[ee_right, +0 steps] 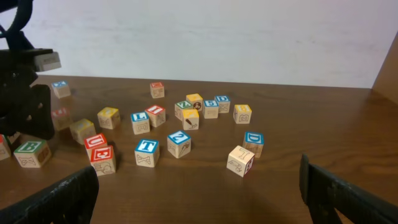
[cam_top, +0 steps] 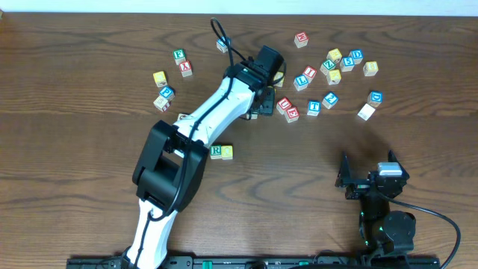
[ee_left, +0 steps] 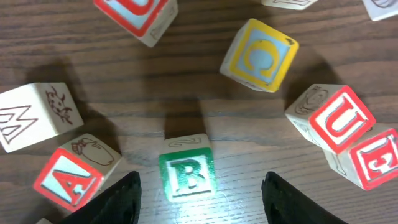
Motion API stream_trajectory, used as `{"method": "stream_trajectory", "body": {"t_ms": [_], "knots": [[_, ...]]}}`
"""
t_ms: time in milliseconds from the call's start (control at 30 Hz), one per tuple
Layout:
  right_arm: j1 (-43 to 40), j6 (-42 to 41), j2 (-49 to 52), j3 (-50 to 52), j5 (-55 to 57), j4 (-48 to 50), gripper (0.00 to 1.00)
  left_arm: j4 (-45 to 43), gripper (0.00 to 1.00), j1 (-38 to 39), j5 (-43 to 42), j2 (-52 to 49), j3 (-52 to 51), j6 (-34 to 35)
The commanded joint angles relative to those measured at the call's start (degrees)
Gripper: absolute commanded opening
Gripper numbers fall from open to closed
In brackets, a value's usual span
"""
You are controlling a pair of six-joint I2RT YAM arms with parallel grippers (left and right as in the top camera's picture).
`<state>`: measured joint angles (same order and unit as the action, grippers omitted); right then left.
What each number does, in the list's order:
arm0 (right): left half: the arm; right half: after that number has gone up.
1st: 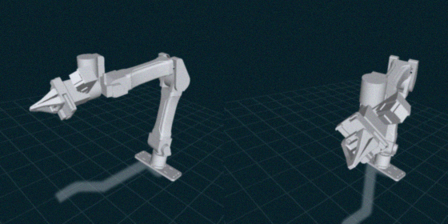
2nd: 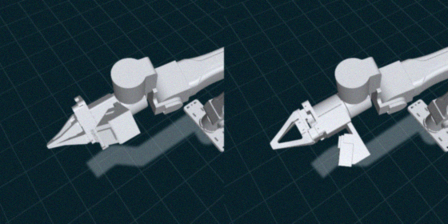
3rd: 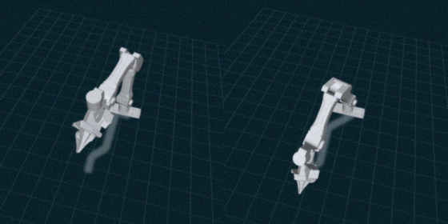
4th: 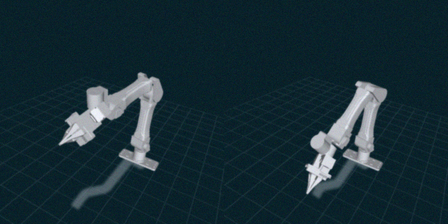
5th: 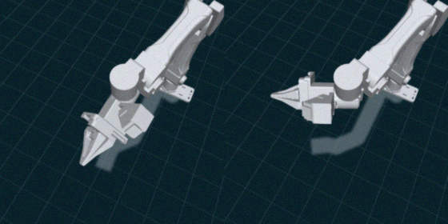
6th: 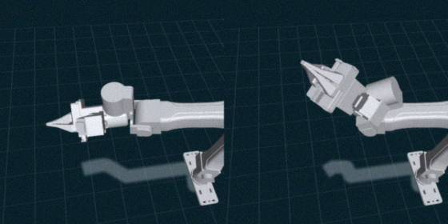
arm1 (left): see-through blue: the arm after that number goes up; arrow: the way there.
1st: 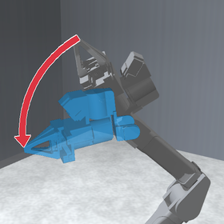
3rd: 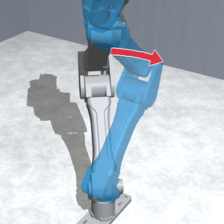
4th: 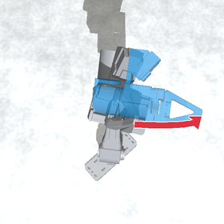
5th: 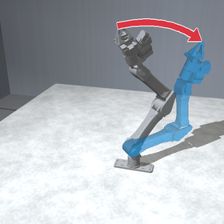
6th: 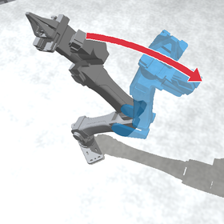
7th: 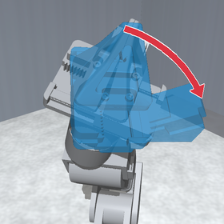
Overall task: Spell out ROBOT
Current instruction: 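Lower the left gripper and grasp the green B block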
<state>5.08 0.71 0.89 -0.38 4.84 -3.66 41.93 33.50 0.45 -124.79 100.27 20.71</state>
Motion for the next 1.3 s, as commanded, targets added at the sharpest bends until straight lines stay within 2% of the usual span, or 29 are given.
{"method": "stream_trajectory", "body": {"t_ms": [0,300,1267], "knots": [[-0.4,0.7,-0.1,0.1,-0.1,-0.2,0.99,-0.5,0.61,1.0,2.4,-0.9,1.0,-0.7],[-0.4,0.6,-0.1,0.1,-0.1,-0.2,0.99,-0.9,0.61,0.9,3.6,-3.6,1.0,-0.6],[-0.4,0.7,-0.1,0.1,-0.1,-0.2,0.99,-3.7,0.57,0.9,5.7,-3.7,-1.5,-0.5]]}}
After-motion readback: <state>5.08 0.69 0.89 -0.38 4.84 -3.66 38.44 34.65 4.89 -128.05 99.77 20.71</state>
